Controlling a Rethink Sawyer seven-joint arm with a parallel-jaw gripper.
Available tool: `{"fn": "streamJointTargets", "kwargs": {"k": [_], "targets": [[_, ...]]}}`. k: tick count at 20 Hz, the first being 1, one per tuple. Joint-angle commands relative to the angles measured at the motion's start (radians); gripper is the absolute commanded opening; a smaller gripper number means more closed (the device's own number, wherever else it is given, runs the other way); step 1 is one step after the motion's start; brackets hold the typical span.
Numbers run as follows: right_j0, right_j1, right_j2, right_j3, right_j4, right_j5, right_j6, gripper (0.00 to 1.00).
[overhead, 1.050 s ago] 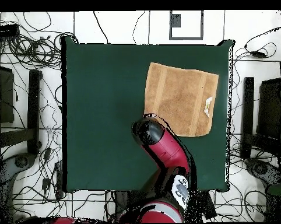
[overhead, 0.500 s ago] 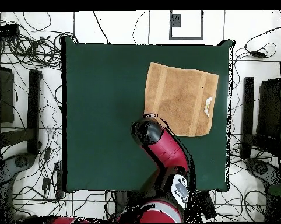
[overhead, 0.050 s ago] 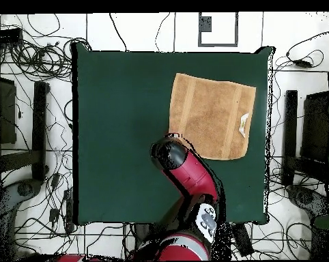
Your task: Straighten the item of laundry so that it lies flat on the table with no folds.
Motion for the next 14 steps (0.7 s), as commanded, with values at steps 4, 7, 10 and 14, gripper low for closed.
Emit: {"fn": "streamJointTargets", "kwargs": {"k": [4,7,10,14], "targets": [[0.017,0.087,0.156,-0.003,0.043,-0.026,0.233,1.00],[0.013,0.090,0.161,-0.002,0.042,-0.037,0.229,1.00],[0.001,0.093,0.176,0.002,0.041,-0.057,0.222,1.00],[-0.018,0.101,0.193,0.010,0.033,-0.097,0.210,1.00]]}}
